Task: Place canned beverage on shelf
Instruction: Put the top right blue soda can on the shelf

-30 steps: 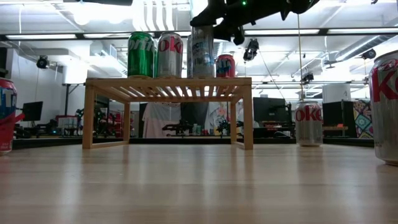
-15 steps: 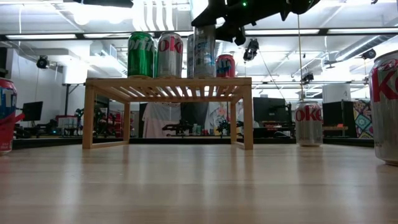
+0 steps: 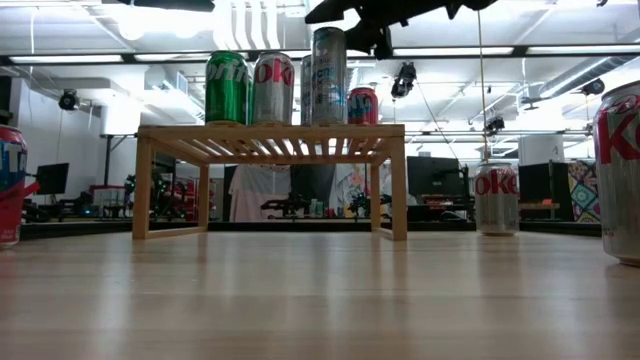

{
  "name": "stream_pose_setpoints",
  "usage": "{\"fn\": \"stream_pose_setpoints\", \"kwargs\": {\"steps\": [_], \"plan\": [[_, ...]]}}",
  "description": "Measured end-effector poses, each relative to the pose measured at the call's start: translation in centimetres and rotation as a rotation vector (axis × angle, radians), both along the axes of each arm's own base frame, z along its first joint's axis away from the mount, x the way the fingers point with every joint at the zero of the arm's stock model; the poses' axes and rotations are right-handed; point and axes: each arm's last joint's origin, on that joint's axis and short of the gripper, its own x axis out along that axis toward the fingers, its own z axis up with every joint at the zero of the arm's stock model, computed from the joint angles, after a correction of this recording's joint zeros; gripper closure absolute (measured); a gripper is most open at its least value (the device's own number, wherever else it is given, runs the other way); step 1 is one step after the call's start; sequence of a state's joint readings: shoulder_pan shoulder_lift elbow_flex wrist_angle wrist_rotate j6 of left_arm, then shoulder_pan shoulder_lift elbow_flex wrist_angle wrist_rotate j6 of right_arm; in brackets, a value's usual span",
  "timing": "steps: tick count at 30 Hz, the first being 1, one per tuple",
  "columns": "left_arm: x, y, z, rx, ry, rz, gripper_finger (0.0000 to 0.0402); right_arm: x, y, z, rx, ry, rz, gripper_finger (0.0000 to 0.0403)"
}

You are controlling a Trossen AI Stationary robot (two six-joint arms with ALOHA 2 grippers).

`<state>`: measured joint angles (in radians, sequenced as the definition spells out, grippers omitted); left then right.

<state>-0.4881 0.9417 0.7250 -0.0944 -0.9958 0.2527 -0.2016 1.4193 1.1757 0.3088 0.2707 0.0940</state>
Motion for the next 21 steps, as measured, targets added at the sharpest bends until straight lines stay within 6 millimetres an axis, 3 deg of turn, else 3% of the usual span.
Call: {"fn": "stream_pose_setpoints", "kwargs": {"steps": [12,21], "plan": [[0.0,0.0,0.0,0.000,0.000,0.000,0.0049,-0.1,0.0,3.0,0.000,0.001,0.001,0.0087],[0.0,0.0,0.0,-0.004,-0.002,0.001,0.0049,-0.6,1.3,6.5,0.063,0.130,0.041,0.0108]]}}
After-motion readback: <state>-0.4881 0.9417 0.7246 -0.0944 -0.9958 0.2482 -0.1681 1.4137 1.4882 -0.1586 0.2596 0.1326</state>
